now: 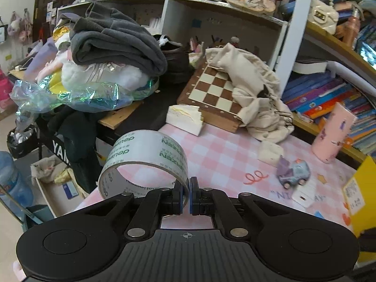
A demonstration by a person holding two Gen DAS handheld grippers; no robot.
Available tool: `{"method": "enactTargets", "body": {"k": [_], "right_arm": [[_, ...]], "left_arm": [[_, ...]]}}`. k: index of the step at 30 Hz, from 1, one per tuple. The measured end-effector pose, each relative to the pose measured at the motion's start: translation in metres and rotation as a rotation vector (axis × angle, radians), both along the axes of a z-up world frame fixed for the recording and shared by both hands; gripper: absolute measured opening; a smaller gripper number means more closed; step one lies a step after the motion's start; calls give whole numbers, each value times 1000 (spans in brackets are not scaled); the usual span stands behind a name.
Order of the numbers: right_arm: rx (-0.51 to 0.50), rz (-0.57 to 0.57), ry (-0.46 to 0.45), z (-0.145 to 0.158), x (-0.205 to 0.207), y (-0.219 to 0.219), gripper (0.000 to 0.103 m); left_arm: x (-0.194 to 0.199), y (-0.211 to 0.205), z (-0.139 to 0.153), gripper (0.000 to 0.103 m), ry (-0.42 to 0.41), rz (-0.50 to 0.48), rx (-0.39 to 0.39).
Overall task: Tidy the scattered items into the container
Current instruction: 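Carry the tape roll and usmile box toward the yellow box with both tools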
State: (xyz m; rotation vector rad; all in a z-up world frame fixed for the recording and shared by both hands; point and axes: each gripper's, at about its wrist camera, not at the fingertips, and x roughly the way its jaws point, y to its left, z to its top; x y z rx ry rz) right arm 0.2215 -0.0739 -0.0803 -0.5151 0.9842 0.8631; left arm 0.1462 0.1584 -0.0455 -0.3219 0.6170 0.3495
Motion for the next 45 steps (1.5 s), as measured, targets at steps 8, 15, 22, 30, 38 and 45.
{"method": "enactTargets", "body": {"k": [8, 15, 22, 30, 38, 45], "right_arm": [[39, -54, -14, 11, -17, -7, 37], [67, -114, -15, 21, -43, -18, 38], [107, -190, -26, 32, -73, -36, 38], [145, -254, -37, 43, -111, -57, 38], [182, -318, -55, 50, -147, -72, 38], [199, -368, -94, 57, -169, -82, 38]], "left_arm": [[-30, -20, 9, 3, 8, -81, -34], [-53, -38, 14, 3, 14, -162, -8], [-74, -58, 23, 3, 18, -247, 0], [-97, -85, 32, 4, 15, -344, 5], [-120, -108, 41, 4, -7, -425, 21], [-134, -122, 49, 4, -30, -490, 41]]}}
